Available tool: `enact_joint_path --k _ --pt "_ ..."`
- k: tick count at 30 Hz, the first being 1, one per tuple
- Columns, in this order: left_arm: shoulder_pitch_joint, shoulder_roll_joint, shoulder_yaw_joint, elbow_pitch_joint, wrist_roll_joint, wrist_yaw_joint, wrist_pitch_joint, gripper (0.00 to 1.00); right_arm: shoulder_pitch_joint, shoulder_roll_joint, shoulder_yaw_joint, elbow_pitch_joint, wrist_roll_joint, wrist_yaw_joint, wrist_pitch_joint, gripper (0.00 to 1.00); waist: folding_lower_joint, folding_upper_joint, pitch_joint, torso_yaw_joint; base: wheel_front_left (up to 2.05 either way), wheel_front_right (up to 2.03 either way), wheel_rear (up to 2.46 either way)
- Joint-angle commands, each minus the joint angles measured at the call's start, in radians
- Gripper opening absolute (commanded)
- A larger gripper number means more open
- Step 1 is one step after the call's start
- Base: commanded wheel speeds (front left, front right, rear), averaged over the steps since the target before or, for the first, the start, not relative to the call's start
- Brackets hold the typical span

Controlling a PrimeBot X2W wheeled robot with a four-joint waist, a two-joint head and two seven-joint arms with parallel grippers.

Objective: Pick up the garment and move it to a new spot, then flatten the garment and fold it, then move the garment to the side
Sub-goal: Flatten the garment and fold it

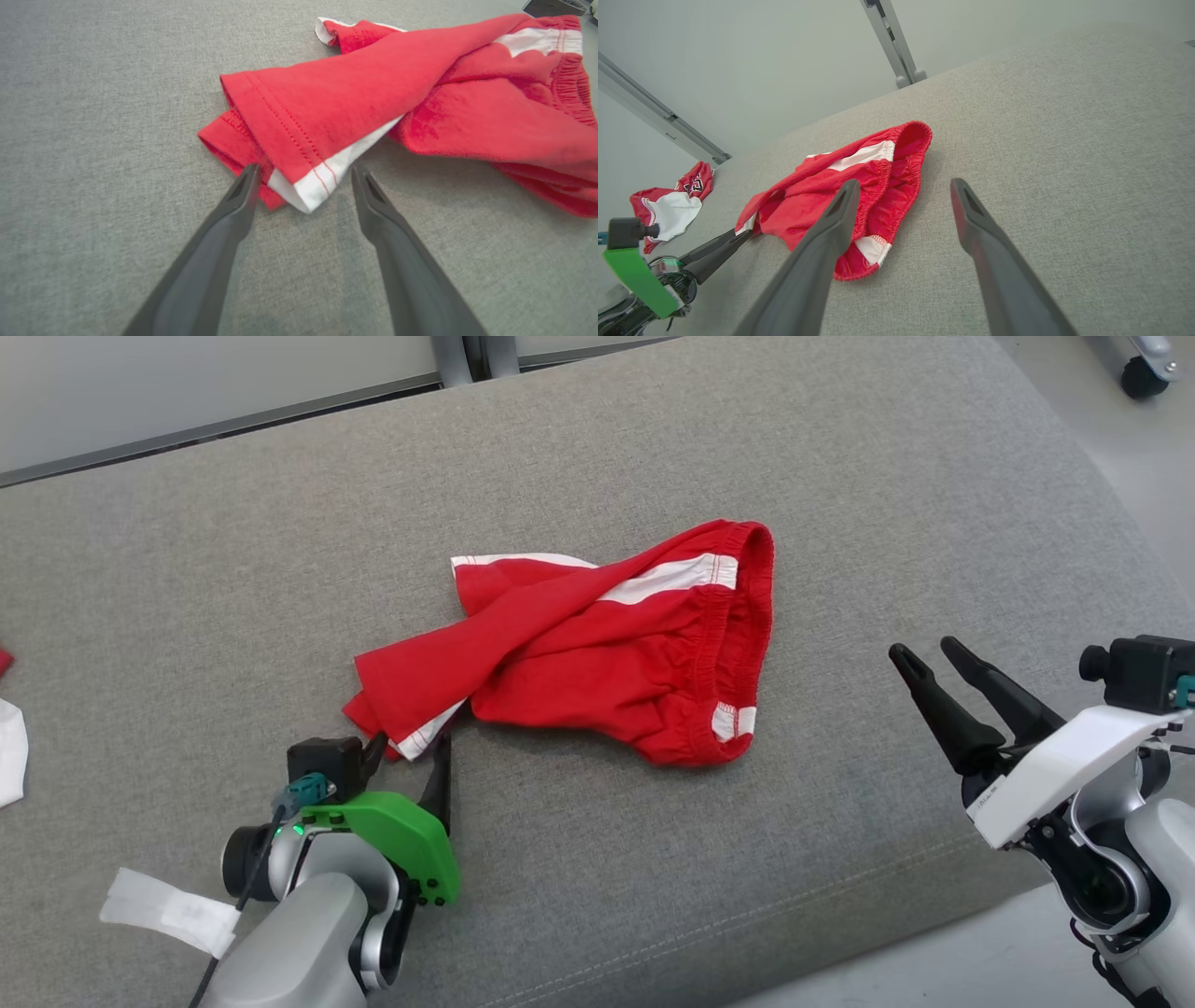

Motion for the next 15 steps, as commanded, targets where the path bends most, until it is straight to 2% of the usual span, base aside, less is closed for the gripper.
enact_joint_path --k 1,2,6,7,8,9,10,11,15 --pt "0.000 -0.006 -0.007 -0.006 0.017 -0.006 -0.009 1.00 0.013 0.005 -0.006 -0.002 -0.008 0.000 0.002 1.00 0.0000 0.0000 -0.002 0.004 0.00 0.00 0.00" --pt "-0.002 -0.010 -0.012 -0.008 0.020 -0.006 -0.011 0.98 0.013 0.009 -0.007 -0.002 -0.009 0.000 0.003 1.00 0.0000 0.0000 -0.003 0.006 0.00 0.00 0.00" --pt "-0.021 -0.023 -0.026 -0.001 0.032 -0.008 -0.019 0.70 0.015 0.024 -0.009 -0.008 -0.016 0.000 0.012 1.00 0.0000 0.0000 -0.004 0.005 0.00 0.00 0.00" --pt "-0.028 -0.024 -0.028 0.001 0.038 -0.005 -0.021 0.45 0.014 0.025 -0.009 -0.009 -0.017 0.000 0.012 1.00 0.0000 0.0000 -0.004 0.004 0.00 0.00 0.00" --pt "-0.034 -0.024 -0.029 0.004 0.043 -0.003 -0.026 0.38 0.012 0.027 -0.010 -0.010 -0.017 0.000 0.014 1.00 0.0000 0.0000 -0.004 0.003 0.00 0.00 0.00" --pt "-0.037 -0.026 -0.031 0.006 0.047 -0.006 -0.027 0.26 0.012 0.028 -0.011 -0.010 -0.019 0.000 0.016 1.00 0.0000 0.0000 -0.004 0.002 0.00 0.00 0.00" --pt "-0.038 -0.028 -0.030 0.007 0.047 -0.009 -0.029 0.10 0.012 0.028 -0.013 -0.010 -0.020 0.000 0.018 1.00 0.0000 0.0000 -0.005 0.002 0.00 0.00 0.00" --pt "-0.039 -0.028 -0.030 0.009 0.048 -0.012 -0.031 0.00 0.013 0.030 -0.015 -0.010 -0.020 0.000 0.019 1.00 0.0000 0.0000 -0.006 0.001 0.00 0.00 0.00" --pt "-0.042 -0.025 -0.026 0.001 0.052 -0.017 -0.038 0.00 0.021 0.032 -0.021 -0.008 -0.021 0.000 0.018 1.00 0.0000 0.0000 -0.011 0.003 0.00 0.00 0.00"
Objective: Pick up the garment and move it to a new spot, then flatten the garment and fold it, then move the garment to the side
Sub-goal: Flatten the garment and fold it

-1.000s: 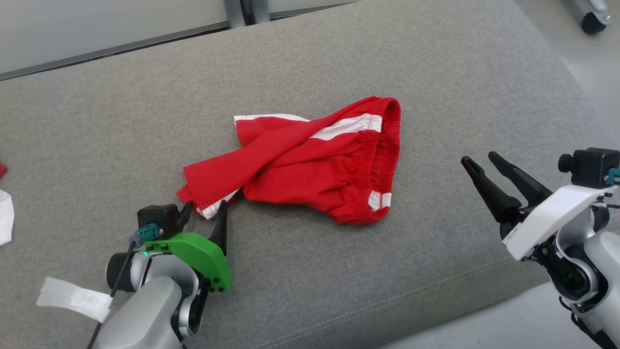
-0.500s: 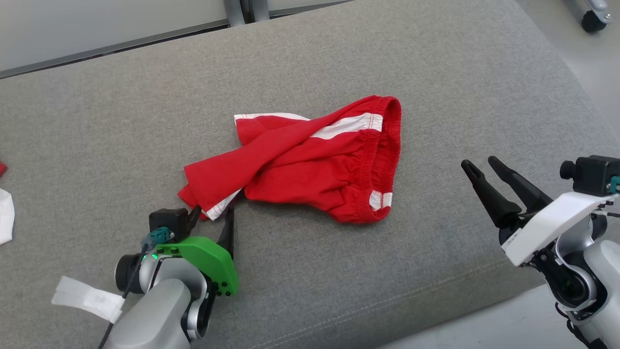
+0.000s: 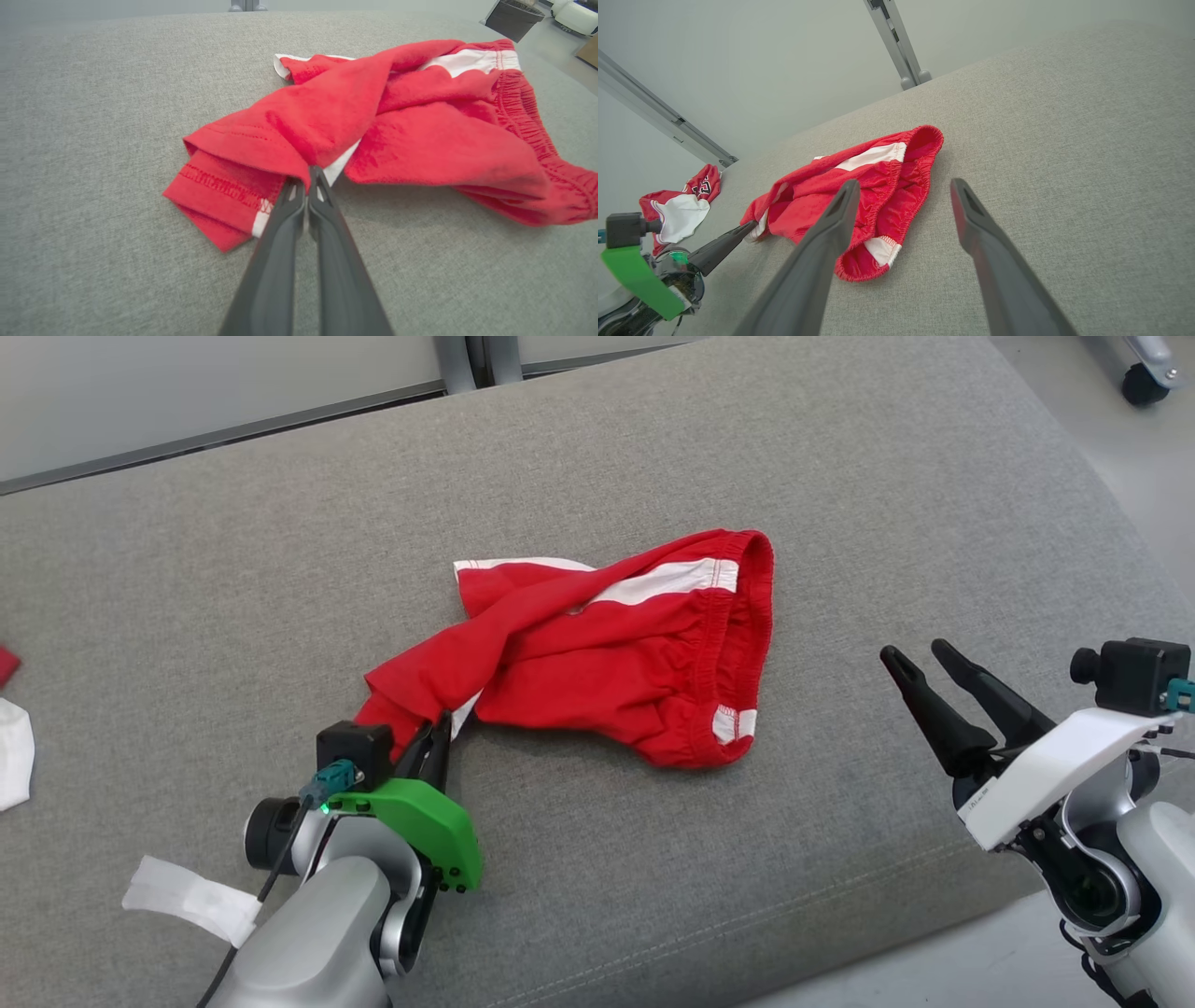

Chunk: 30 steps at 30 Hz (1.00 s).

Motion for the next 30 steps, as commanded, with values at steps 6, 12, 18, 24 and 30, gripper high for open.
enact_joint_path --k 6,12,18,24,30 --pt "0.024 0.007 0.031 -0.110 -0.007 -0.015 -0.017 0.00 0.035 0.003 -0.011 0.001 -0.004 0.000 0.002 1.00 0.0000 0.0000 -0.025 0.025 0.00 0.00 0.00" --pt "0.088 0.059 0.027 -0.355 -0.006 0.017 0.014 0.00 0.062 0.003 -0.017 0.001 0.002 0.000 0.009 1.00 0.0000 0.0000 -0.069 0.067 0.00 0.00 0.00" --pt "0.149 0.142 0.009 -0.699 -0.013 0.100 0.142 0.00 0.082 0.005 -0.020 -0.004 0.010 0.000 0.014 1.00 0.0000 0.0000 -0.105 0.104 0.00 0.00 0.00" --pt "0.179 0.199 0.042 -0.908 -0.060 0.189 0.255 0.00 0.066 0.019 -0.008 -0.005 0.004 0.000 0.018 1.00 0.0000 0.0000 -0.098 0.113 0.00 0.00 0.00" --pt "0.185 0.213 0.107 -0.787 -0.139 0.181 0.267 0.00 0.016 0.029 0.033 -0.001 -0.001 0.000 0.028 1.00 0.0000 0.0000 -0.060 0.090 0.00 0.00 0.00"
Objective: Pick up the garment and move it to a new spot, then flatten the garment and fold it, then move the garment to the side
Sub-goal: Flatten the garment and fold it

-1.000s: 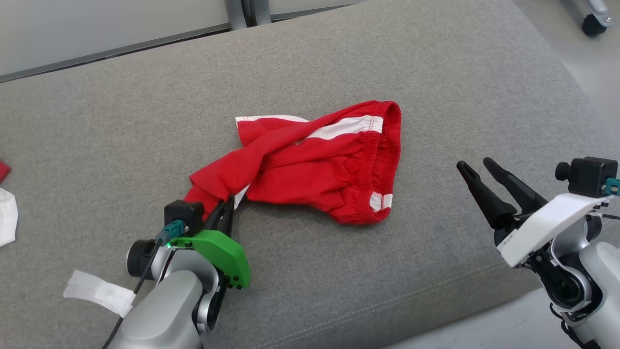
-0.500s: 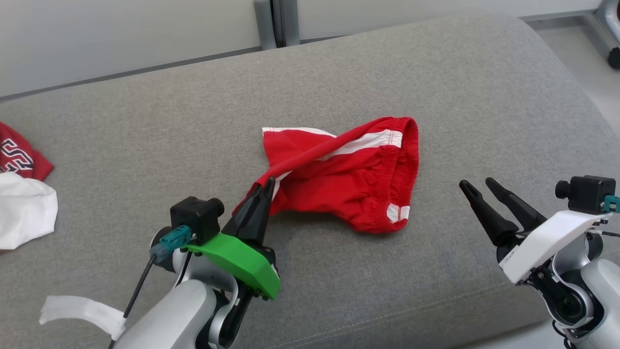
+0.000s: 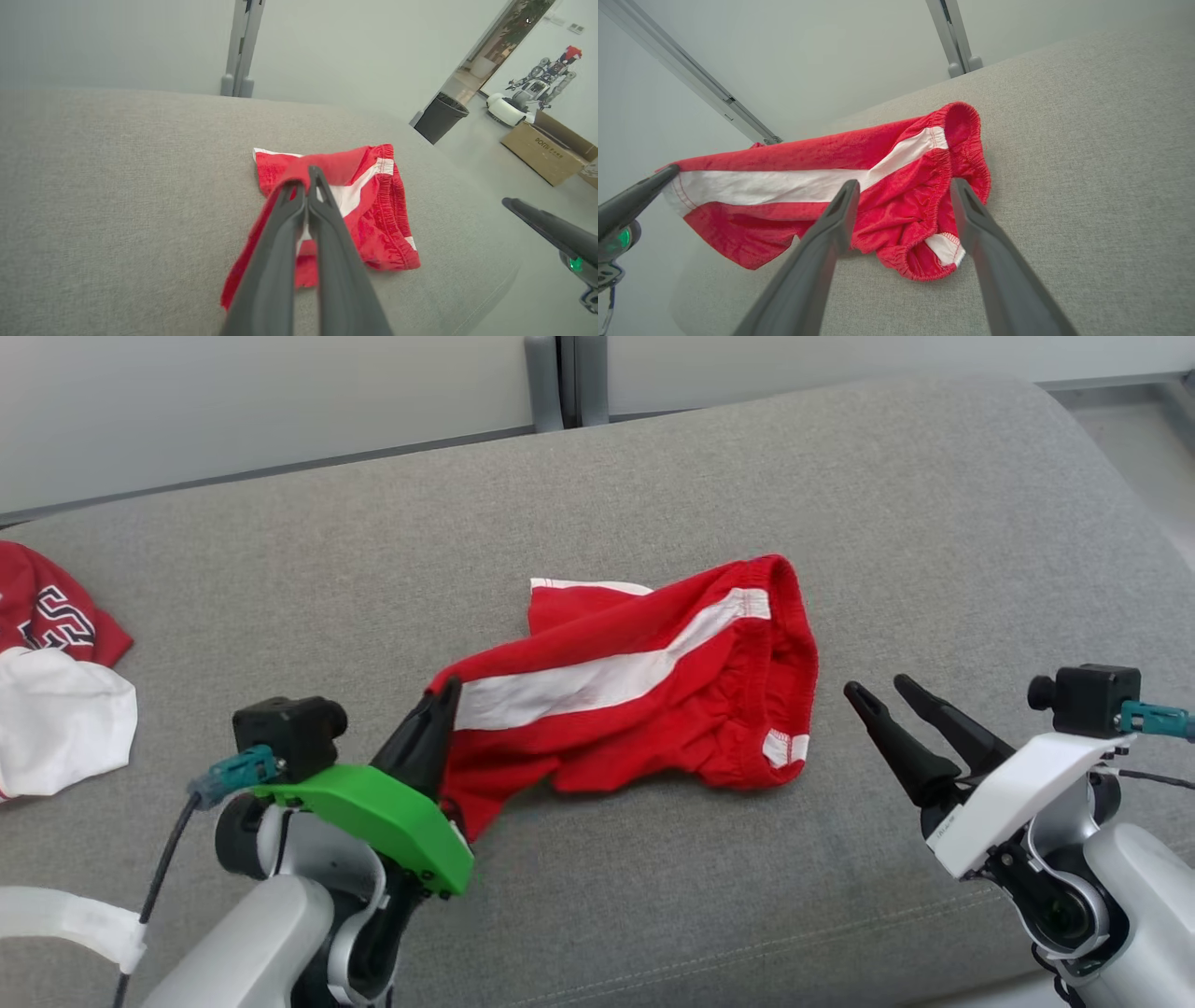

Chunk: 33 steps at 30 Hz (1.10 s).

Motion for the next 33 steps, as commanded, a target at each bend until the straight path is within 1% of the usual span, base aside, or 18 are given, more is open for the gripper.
enact_joint_path --k 1,9,13,14,17,18,19,25,27,30,33 --pt "0.002 0.004 0.023 0.059 -0.029 -0.018 -0.001 0.00 -0.028 0.001 0.012 0.003 -0.002 0.000 0.005 1.00 0.0000 0.0000 0.026 -0.023 0.00 0.00 0.00" --pt "-0.063 -0.008 0.102 0.376 -0.102 -0.080 -0.030 0.00 -0.126 0.001 0.066 0.033 0.003 0.000 0.007 1.00 0.0000 0.0000 0.089 -0.074 0.00 0.00 0.00" --pt "-0.119 -0.024 0.114 0.523 -0.107 -0.110 -0.042 0.00 -0.172 0.000 0.097 0.048 -0.005 0.000 -0.001 1.00 0.0000 0.0000 0.119 -0.093 0.00 0.00 0.00" --pt "-0.119 -0.024 0.114 0.523 -0.107 -0.110 -0.042 0.00 -0.172 0.000 0.097 0.048 -0.005 0.000 -0.001 1.00 0.0000 0.0000 0.119 -0.093 0.00 0.00 0.00" --pt "-0.156 -0.034 0.110 0.627 -0.094 -0.130 -0.054 0.00 -0.194 -0.004 0.116 0.061 -0.007 0.000 -0.012 1.00 0.0000 0.0000 0.131 -0.102 0.00 0.00 0.00" --pt "-0.165 -0.040 0.109 0.658 -0.091 -0.135 -0.062 0.46 -0.201 -0.005 0.120 0.065 -0.010 0.000 -0.016 1.00 0.0000 0.0000 0.133 -0.103 0.00 0.00 0.00" --pt "-0.172 -0.047 0.108 0.685 -0.088 -0.143 -0.069 1.00 -0.206 -0.006 0.126 0.070 -0.011 0.000 -0.021 1.00 0.0000 0.0000 0.134 -0.104 0.00 0.00 0.00" --pt "-0.198 -0.074 0.090 0.799 -0.067 -0.191 -0.124 1.00 -0.211 -0.019 0.141 0.092 -0.009 0.000 -0.053 1.00 0.0000 0.0000 0.112 -0.091 0.00 0.00 0.00" --pt "-0.200 -0.075 0.076 0.822 -0.047 -0.200 -0.147 1.00 -0.205 -0.026 0.142 0.100 -0.011 0.000 -0.063 1.00 0.0000 0.0000 0.096 -0.080 0.00 0.00 0.00" --pt "-0.192 -0.074 0.062 0.839 -0.023 -0.208 -0.183 1.00 -0.197 -0.035 0.132 0.116 -0.029 0.000 -0.085 1.00 0.0000 0.0000 0.072 -0.062 0.00 0.00 0.00" --pt "-0.166 -0.071 0.054 0.825 -0.009 -0.217 -0.222 1.00 -0.184 -0.032 0.106 0.139 -0.058 0.000 -0.116 1.00 0.0000 0.0000 0.044 -0.042 0.00 0.00 0.00"
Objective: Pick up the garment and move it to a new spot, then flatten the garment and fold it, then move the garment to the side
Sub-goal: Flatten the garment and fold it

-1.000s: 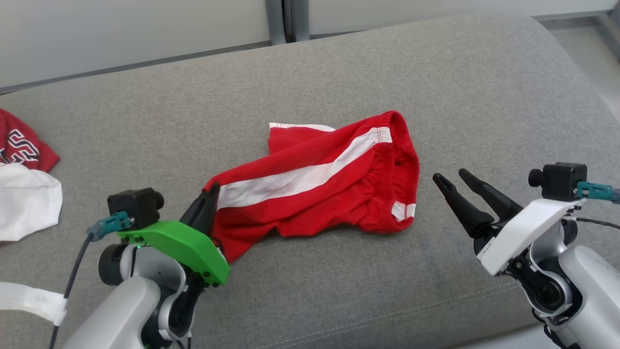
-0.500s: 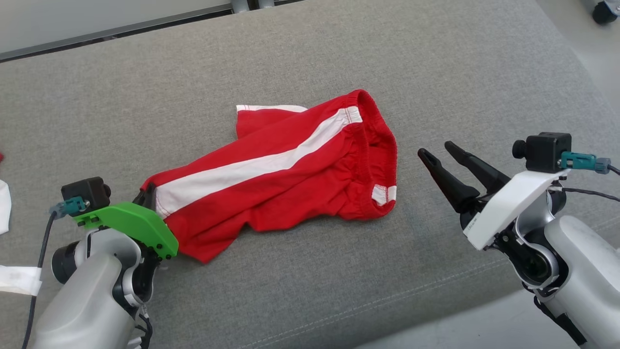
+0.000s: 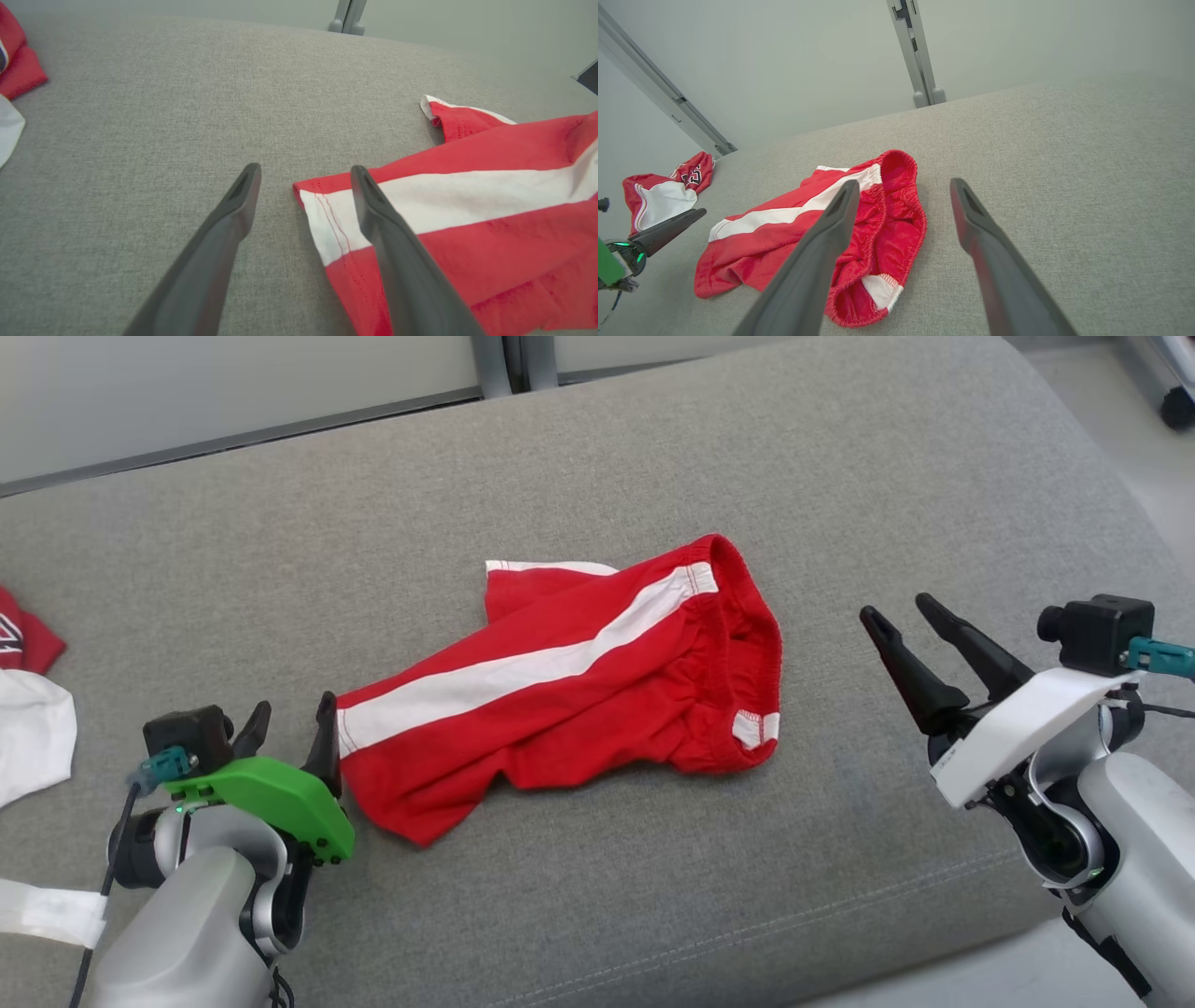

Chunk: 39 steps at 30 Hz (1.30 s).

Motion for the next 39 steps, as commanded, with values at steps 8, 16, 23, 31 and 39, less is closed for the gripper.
enact_joint_path --k 8,16,23,31,39 --pt "0.138 0.029 0.031 -0.179 0.060 0.034 -0.073 1.00 0.074 0.029 -0.102 0.057 -0.139 0.000 -0.072 1.00 0.0000 0.0000 -0.113 0.079 0.00 0.00 0.00" --pt "0.370 0.068 0.153 -0.543 0.157 0.178 -0.079 1.00 0.178 0.125 -0.275 0.015 -0.382 0.000 -0.097 1.00 0.0000 0.0000 -0.180 0.110 0.00 0.00 0.00" --pt "0.526 0.100 0.221 -0.728 0.192 0.242 -0.079 1.00 0.258 0.235 -0.378 -0.062 -0.554 0.000 -0.051 1.00 0.0000 0.0000 -0.201 0.110 0.00 0.00 0.00" --pt "0.643 0.122 0.261 -0.795 0.186 0.259 -0.076 1.00 0.326 0.319 -0.439 -0.105 -0.665 0.000 -0.011 1.00 0.0000 0.0000 -0.220 0.114 0.00 0.00 0.00" --pt "0.663 0.156 0.246 -0.768 0.179 0.234 -0.045 1.00 0.357 0.365 -0.456 -0.105 -0.738 0.000 0.013 1.00 0.0000 0.0000 -0.237 0.130 0.00 0.00 0.00"
